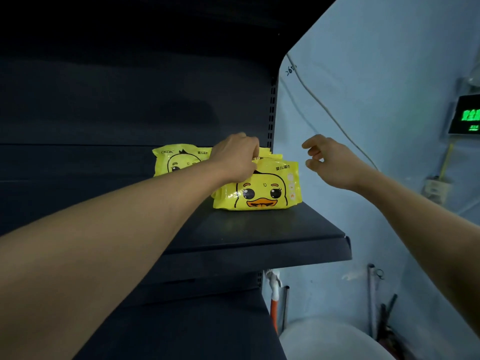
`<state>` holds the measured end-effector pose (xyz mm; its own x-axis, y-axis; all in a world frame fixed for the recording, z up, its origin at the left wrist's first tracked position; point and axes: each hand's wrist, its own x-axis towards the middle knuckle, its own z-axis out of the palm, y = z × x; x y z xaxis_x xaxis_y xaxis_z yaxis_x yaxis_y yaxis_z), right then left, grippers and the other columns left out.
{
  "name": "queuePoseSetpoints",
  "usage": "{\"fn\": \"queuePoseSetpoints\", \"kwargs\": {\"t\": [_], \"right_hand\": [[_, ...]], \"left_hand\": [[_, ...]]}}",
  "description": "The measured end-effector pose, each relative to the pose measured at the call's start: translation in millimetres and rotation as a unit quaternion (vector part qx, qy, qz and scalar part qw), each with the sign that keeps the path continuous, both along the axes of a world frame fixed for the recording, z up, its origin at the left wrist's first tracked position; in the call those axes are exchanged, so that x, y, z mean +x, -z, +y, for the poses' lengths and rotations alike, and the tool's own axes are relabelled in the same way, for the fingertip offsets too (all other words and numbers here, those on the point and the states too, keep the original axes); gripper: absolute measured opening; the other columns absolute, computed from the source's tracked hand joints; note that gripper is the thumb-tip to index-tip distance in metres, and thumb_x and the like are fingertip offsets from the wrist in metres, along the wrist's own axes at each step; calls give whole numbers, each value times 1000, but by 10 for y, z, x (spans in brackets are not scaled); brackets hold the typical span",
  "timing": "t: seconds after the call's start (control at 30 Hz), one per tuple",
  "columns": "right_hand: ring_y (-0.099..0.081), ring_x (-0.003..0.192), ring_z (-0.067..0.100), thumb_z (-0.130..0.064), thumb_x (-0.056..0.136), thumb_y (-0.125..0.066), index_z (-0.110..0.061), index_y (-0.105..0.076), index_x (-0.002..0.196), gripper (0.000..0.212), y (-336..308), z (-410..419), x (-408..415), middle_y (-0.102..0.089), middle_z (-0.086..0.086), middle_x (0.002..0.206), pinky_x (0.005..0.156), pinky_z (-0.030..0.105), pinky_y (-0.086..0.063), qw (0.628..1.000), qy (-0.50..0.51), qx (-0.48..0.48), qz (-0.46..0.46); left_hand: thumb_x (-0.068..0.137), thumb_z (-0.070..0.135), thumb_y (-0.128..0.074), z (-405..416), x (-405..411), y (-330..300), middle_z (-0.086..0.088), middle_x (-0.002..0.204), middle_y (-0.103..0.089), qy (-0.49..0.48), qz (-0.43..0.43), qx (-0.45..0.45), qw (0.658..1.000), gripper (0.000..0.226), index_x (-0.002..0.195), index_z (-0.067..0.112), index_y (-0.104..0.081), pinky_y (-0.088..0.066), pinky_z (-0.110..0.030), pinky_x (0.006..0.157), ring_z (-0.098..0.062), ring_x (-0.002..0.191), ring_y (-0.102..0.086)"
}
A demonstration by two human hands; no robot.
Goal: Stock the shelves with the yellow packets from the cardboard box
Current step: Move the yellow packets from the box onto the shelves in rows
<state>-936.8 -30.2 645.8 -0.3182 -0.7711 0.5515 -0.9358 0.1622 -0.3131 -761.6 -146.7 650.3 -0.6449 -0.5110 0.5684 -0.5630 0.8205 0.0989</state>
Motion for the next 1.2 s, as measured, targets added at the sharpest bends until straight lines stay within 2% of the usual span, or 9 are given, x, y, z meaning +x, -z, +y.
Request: {"fn": "queuePoseSetpoints", "kwargs": {"t": [0.1, 0.5, 0.6, 0.83, 1.03, 1.2], "right_hand": [[-51, 115, 22, -17, 94, -52, -13, -45, 131, 38, -35, -32, 104, -50, 12, 127, 89, 26, -37, 1000, -10, -17, 4], [-49, 116, 24, -26, 88, -62, -13, -45, 129, 46, -160, -318, 1214, -47, 11, 128, 91, 27, -36, 994, -98, -23, 49], [-49, 116, 25, -25, 88, -63, -13, -46, 129, 46, -121, -324, 1694, -47, 12, 128, 97, 29, -36, 990, -122, 0, 71], [-50, 114, 24, -26, 87, -63, -14, -50, 125, 43, 39, -265, 2944, -49, 12, 126, 96, 27, -36, 982, -166, 46, 80], [-49, 116, 24, -28, 88, -62, -15, -48, 126, 42, 330, -66, 4108, -48, 9, 128, 93, 27, -38, 972, -214, 75, 64], [-50, 111, 20, -29, 87, -63, -15, -49, 125, 42, 833, 113, 4957, -50, 7, 123, 89, 24, -38, 959, -252, 129, 35]], "left_hand": [[86, 29, -65, -5, 113, -32, -2, 117, -51, 2, -1, -32, 999, 30, 114, 21, -56, -42, -35, 83, -21, 111, -49], [85, 31, -66, -32, 1290, -37, -2, 118, -53, -61, -10, 13, 998, 32, 113, 20, -55, -46, -39, 90, -21, 109, -52], [85, 30, -65, 40, 1781, -6, -1, 118, -54, -84, -25, 26, 996, 31, 112, 20, -55, -47, -40, 90, -22, 109, -52], [88, 30, -63, 256, 3152, 98, 0, 119, -57, -135, -46, 64, 988, 29, 113, 21, -54, -49, -42, 90, -22, 109, -54], [87, 29, -64, 524, 4366, 379, 1, 109, -59, -151, -37, 111, 982, 20, 103, 25, -52, -51, -44, 87, -21, 99, -57], [85, 27, -67, 759, 5192, 830, 4, 99, -60, -166, -22, 167, 972, 18, 96, 27, -53, -51, -44, 87, -18, 94, -58]]}}
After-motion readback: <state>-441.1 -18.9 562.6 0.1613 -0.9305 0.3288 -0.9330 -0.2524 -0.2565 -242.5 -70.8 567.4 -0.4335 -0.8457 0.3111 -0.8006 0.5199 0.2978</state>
